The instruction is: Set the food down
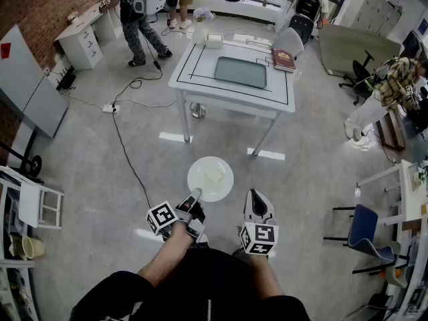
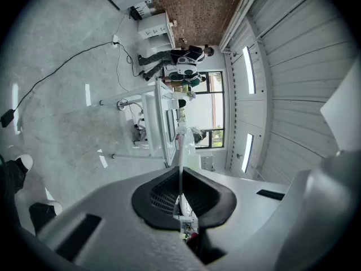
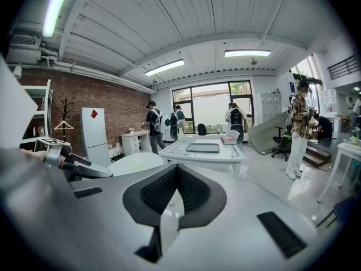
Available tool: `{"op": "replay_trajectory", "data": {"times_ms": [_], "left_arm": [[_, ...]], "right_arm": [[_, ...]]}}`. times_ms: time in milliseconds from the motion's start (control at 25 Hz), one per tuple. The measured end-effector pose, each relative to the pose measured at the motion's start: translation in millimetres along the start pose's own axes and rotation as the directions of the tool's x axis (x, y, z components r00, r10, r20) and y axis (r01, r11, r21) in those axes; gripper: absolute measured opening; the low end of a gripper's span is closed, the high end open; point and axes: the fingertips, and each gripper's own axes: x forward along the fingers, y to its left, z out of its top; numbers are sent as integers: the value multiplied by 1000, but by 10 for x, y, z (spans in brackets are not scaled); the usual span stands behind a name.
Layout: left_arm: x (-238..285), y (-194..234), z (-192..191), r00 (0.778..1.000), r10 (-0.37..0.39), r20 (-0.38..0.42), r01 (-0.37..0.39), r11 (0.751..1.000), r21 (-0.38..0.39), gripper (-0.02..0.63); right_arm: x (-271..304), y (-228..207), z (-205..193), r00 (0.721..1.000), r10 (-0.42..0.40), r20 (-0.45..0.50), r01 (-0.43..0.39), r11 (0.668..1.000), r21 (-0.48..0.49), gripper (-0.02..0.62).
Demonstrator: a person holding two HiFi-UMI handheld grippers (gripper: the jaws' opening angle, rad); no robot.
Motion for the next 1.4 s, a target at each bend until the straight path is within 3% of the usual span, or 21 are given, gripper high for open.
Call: {"op": "replay_trajectory", "data": {"times_ms": [360, 800, 1400], "left_arm": [[-36, 38, 244, 1000, 4, -18, -4, 1000, 0, 12], [256, 117, 262, 999, 28, -41, -29, 1000, -12, 12], [992, 127, 658, 997, 67, -43, -67, 998, -12, 12]], "right_arm": [[40, 210, 87, 998, -17, 59, 17, 1000, 1, 11], [108, 1, -45, 999, -48, 9, 48, 998, 39, 12], [1033, -201, 62, 1000, 1, -29, 1, 997, 82, 12]]}}
